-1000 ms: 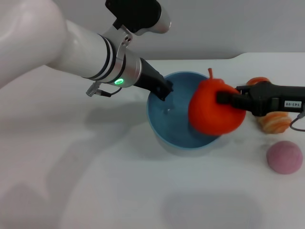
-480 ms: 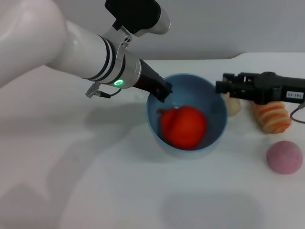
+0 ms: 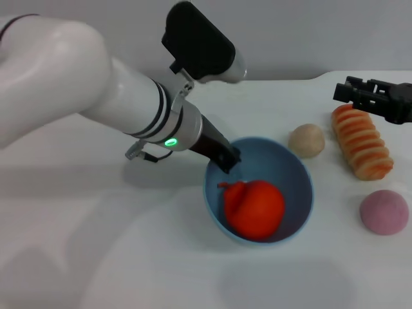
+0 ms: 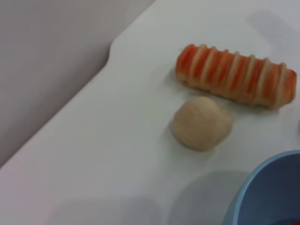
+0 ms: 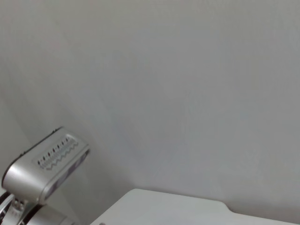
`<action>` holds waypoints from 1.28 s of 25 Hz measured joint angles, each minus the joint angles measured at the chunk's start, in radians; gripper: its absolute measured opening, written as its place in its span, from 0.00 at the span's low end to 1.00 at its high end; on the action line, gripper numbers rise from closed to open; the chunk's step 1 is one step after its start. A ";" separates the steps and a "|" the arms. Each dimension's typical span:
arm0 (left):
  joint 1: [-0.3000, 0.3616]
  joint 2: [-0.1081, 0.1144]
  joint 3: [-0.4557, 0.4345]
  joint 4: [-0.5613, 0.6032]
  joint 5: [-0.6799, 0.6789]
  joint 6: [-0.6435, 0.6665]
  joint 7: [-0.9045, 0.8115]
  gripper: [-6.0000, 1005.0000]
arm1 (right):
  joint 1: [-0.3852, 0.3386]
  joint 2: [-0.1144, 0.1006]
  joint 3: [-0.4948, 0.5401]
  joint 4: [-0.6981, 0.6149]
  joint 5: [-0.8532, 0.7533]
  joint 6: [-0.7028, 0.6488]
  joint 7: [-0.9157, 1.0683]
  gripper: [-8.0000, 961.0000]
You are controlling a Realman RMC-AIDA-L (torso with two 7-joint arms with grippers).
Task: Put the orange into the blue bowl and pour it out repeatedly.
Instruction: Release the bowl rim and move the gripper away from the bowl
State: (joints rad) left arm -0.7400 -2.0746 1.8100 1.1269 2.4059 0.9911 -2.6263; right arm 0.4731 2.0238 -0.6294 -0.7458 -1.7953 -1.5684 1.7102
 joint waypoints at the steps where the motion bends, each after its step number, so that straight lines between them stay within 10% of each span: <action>1: -0.001 0.000 0.005 -0.004 -0.001 -0.002 -0.002 0.00 | 0.000 0.000 0.000 0.002 0.000 0.001 0.000 0.54; 16: 0.000 0.000 0.058 -0.041 0.006 -0.012 -0.008 0.00 | -0.004 0.008 0.001 0.006 -0.004 0.008 -0.003 0.56; 32: 0.011 0.009 0.029 0.038 0.075 -0.022 -0.022 0.26 | -0.018 0.010 0.008 0.003 0.001 0.011 -0.008 0.58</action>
State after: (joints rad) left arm -0.7293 -2.0659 1.8386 1.1651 2.4805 0.9692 -2.6483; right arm 0.4546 2.0338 -0.6212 -0.7425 -1.7941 -1.5575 1.7019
